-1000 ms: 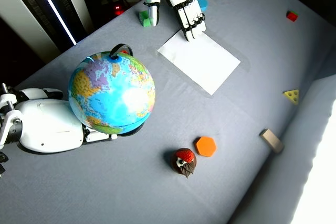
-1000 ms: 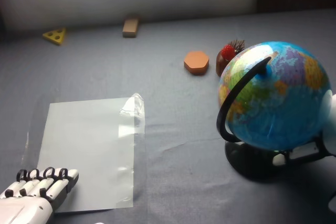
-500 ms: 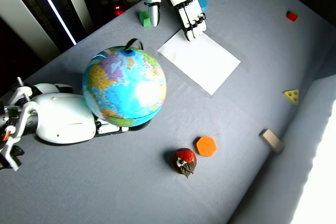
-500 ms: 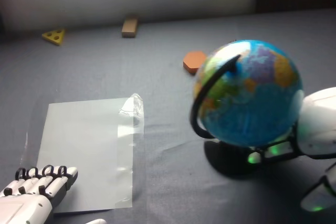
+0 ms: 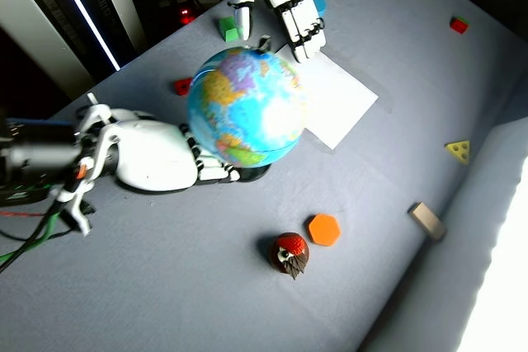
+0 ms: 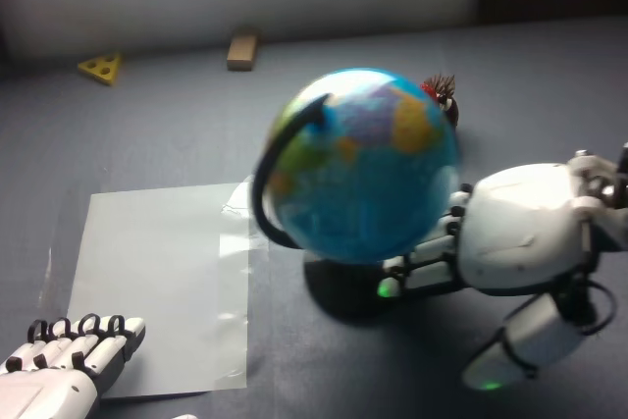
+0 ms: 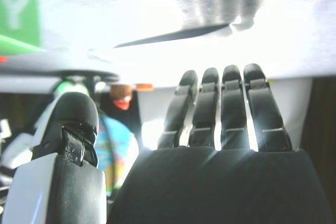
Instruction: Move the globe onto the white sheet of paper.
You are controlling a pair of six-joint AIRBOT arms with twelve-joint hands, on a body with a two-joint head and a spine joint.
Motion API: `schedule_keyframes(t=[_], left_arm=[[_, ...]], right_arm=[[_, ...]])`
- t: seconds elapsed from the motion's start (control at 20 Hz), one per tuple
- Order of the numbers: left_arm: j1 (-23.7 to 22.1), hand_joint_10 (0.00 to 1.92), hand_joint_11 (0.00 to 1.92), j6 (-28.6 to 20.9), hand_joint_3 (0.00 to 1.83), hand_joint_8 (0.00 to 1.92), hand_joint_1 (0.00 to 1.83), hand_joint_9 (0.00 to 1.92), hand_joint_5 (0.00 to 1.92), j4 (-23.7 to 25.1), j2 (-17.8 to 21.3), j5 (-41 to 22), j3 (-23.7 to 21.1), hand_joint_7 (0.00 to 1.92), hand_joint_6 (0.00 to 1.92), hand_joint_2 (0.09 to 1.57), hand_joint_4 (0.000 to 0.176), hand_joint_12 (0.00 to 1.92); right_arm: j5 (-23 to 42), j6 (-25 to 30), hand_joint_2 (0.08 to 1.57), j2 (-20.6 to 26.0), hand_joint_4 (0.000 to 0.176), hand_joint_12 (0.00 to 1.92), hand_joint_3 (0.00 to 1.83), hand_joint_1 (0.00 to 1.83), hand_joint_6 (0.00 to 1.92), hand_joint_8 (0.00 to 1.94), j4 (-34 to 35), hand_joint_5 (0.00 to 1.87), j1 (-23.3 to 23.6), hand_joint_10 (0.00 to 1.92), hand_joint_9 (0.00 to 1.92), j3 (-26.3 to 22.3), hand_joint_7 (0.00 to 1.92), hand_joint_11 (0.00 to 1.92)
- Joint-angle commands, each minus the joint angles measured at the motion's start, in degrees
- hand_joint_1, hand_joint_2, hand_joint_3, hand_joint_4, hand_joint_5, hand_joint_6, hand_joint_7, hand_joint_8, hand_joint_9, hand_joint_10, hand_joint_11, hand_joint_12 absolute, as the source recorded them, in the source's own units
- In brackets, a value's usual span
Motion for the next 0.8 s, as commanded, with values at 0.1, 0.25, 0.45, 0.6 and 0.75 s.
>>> schedule_keyframes(t=[0.1, 0.25, 0.45, 0.6, 0.75], left_arm=[[-0.62, 0.00, 0.00, -0.09, 0.04, 0.00, 0.00, 0.00, 0.00, 2.09, 0.08, -5.18, -0.15, 0.00, 0.00, 1.12, 0.000, 0.00], [-0.83, 0.00, 0.00, 0.12, 0.04, 0.00, 0.00, 0.00, 0.00, 1.92, 0.02, -5.18, -0.52, 0.00, 0.00, 1.12, 0.000, 0.00], [-0.89, 0.00, 0.00, 0.35, 0.04, 0.00, 0.00, 0.00, 0.00, 1.76, -0.31, -5.68, -1.08, 0.00, 0.00, 1.12, 0.000, 0.00], [-1.00, 0.00, 0.00, 0.56, 0.04, 0.00, 0.00, 0.00, 0.00, 1.67, -0.33, -5.68, -1.32, 0.00, 0.00, 1.12, 0.000, 0.00], [-1.11, 0.00, 0.00, 0.60, 0.03, 0.00, 0.00, 0.00, 0.00, 1.45, -0.31, -5.68, -1.32, 0.00, 0.00, 1.12, 0.000, 0.00]], right_arm=[[-2.55, 4.08, 1.18, -2.76, 0.000, 0.29, 0.00, 0.00, 0.00, 0.00, -2.17, 0.16, 1.01, 0.00, 0.12, -0.33, 0.14, 0.00], [-5.38, 7.37, 1.18, -5.82, 0.000, 0.26, 0.00, 0.00, 0.00, 0.00, -3.42, 0.16, 2.39, 0.00, 0.12, -0.41, 0.14, 0.00], [-9.21, 8.26, 1.19, -8.81, 0.000, 0.25, 0.00, 0.00, 0.00, 0.00, -3.42, 0.16, 3.52, 0.00, 0.12, -0.48, 0.14, 0.00], [-13.06, 8.25, 1.19, -10.94, 0.000, 0.25, 0.00, 0.00, 0.00, 0.00, -4.87, 0.15, 3.98, 0.00, 0.11, -0.33, 0.13, 0.00], [-13.79, 8.30, 1.19, -13.49, 0.000, 0.24, 0.00, 0.00, 0.01, 0.00, -5.40, 0.16, 4.06, 0.00, 0.11, 1.15, 0.13, 0.00]])
